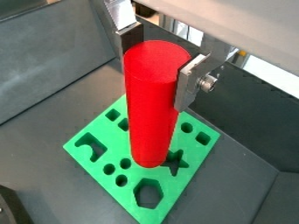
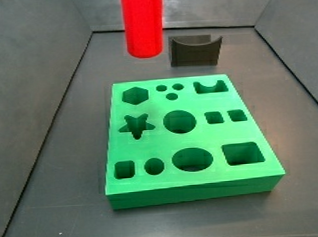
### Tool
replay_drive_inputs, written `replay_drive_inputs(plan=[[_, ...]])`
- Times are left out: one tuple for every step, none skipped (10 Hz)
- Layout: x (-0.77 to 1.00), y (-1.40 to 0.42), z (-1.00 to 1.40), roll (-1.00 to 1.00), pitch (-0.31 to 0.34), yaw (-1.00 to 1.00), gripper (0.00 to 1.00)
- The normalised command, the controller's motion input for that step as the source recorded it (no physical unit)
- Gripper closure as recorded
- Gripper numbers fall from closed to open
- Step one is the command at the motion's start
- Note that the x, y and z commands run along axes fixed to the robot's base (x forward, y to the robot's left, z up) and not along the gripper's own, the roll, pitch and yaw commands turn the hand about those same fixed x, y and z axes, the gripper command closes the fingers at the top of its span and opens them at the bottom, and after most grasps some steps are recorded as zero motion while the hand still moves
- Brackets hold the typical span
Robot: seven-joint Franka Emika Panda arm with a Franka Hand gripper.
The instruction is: Insert the round object.
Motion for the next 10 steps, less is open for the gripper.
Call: replay_drive_inputs(plan=[[-0.21,-0.4,-0.95,0.0,-0.011,0.02,1.0],[-0.13,-0.59,-0.95,0.04,-0.009,0.02,1.0],[-0.05,-0.63,-0.84,0.05,-0.104,0.0,1.0],[0.0,-0.67,-0.75,0.0,-0.123,0.0,1.0],[0.08,-0.59,-0.8,-0.05,-0.096,0.0,1.0],[0.5,-0.1,-0.61,-0.05,0.02,-0.07,1.0],[0.47,0.04,-0.26,0.0,0.107,-0.09,1.0],[0.36,0.11,-0.24,-0.05,0.061,-0.08,1.0],[0.33,0.03,-0.22,-0.03,0.05,-0.09,1.0],[0.44,0.04,-0.17,-0.02,0.09,-0.09,1.0]])
